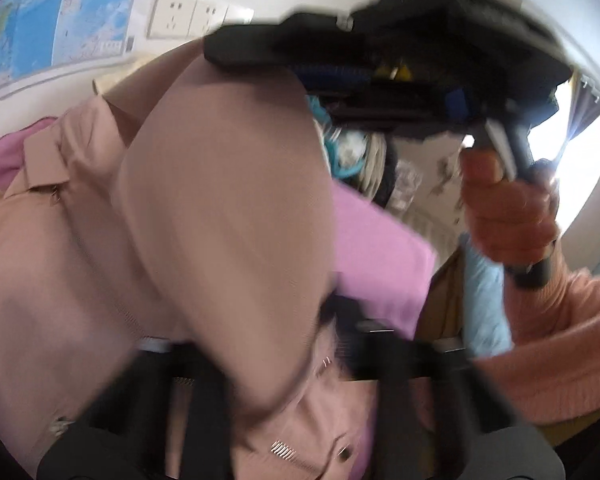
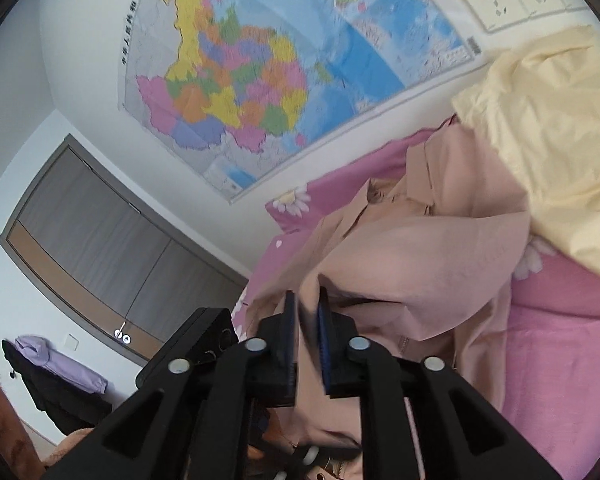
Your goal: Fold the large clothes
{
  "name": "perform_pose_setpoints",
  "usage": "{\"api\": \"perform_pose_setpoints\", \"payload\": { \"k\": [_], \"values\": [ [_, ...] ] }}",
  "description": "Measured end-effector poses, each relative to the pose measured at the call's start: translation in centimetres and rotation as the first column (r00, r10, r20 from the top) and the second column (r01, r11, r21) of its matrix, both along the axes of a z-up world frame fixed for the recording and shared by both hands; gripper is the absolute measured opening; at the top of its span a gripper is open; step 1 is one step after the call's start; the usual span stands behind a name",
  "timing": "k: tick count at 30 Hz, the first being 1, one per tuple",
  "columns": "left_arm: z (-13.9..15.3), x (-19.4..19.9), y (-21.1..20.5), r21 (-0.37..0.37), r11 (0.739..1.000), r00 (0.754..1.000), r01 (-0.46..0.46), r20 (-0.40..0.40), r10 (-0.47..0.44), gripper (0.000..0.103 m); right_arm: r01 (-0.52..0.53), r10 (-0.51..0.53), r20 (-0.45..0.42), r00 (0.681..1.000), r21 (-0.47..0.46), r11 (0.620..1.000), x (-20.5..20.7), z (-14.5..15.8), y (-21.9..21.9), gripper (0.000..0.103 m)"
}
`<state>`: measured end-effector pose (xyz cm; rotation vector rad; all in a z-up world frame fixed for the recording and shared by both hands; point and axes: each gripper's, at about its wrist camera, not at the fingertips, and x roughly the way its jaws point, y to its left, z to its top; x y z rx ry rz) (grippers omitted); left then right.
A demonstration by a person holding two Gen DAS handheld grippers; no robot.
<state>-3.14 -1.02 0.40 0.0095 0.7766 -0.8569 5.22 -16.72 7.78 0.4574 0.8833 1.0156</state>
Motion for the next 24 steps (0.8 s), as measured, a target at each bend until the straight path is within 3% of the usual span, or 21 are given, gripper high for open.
{"api": "perform_pose_setpoints", "payload": {
  "k": [2, 4, 7, 9, 11, 13, 14, 16, 18, 21, 23, 24],
  "values": [
    [0.1, -0.8, 1.7, 0.038, 0.999, 1.0, -0.025, 0.018, 0.025, 0.004, -0.004, 0.004, 0.007, 1.0, -0.032, 0.999, 0.0, -0.3, 0.5, 0.039],
    [0.6, -1.4, 3.9, 0.041, 0.998, 0.999, -0.042, 0.019, 0.042, 0.004, -0.02, 0.021, 0.008, 1.0, -0.06, 0.998, 0.2, -0.7, 0.8, 0.05],
    [1.4, -2.2, 8.4, 0.06, 0.991, 0.993, -0.116, 0.017, 0.115, 0.004, -0.008, 0.015, 0.054, 0.998, -0.126, 0.992, 0.5, -0.9, 0.5, 0.052],
    [1.5, -2.2, 10.9, 0.087, 0.984, 0.988, -0.156, 0.001, 0.156, 0.007, 0.063, -0.043, 0.107, 0.993, -0.183, 0.981, 1.7, -1.0, -0.4, 0.054],
    [1.4, -1.9, 13.1, 0.115, 0.97, 0.975, -0.213, -0.032, 0.218, 0.019, 0.13, -0.1, 0.137, 0.986, -0.237, 0.963, 3.5, -1.7, -1.1, 0.054],
    [0.6, -1.0, 14.6, 0.127, 0.959, 0.961, -0.254, -0.075, 0.264, 0.023, 0.174, -0.138, 0.143, 0.98, -0.281, 0.944, 5.6, -2.9, -1.4, 0.054],
    [0.3, -0.6, 15.2, 0.126, 0.957, 0.957, -0.262, -0.096, 0.275, 0.026, 0.187, -0.152, 0.137, 0.979, -0.295, 0.937, 6.6, -3.4, -1.3, 0.054],
    [-0.7, 0.5, 16.5, 0.089, 0.961, 0.95, -0.261, -0.154, 0.272, 0.043, 0.2, -0.17, 0.121, 0.978, -0.317, 0.927, 9.0, -4.4, -0.7, 0.054],
    [-1.2, 0.2, 16.5, 0.101, 0.962, 0.951, -0.255, -0.154, 0.268, 0.05, 0.207, -0.179, 0.11, 0.978, -0.34, 0.917, 11.1, -4.9, 0.0, 0.054],
    [-1.3, -0.6, 15.7, 0.126, 0.965, 0.962, -0.23, -0.122, 0.245, 0.049, 0.236, -0.186, 0.163, 0.969, -0.383, 0.893, 13.5, -4.5, 1.7, 0.054],
    [-1.1, -1.4, 15.1, 0.159, 0.962, 0.967, -0.22, -0.093, 0.237, 0.042, 0.234, -0.168, 0.194, 0.967, -0.395, 0.889, 14.2, -3.9, 2.9, 0.054],
    [-1.3, -1.3, 14.9, 0.173, 0.961, 0.969, -0.215, -0.088, 0.232, 0.033, 0.209, -0.136, 0.2, 0.97, -0.405, 0.89, 14.8, -3.6, 4.1, 0.054]
  ]
}}
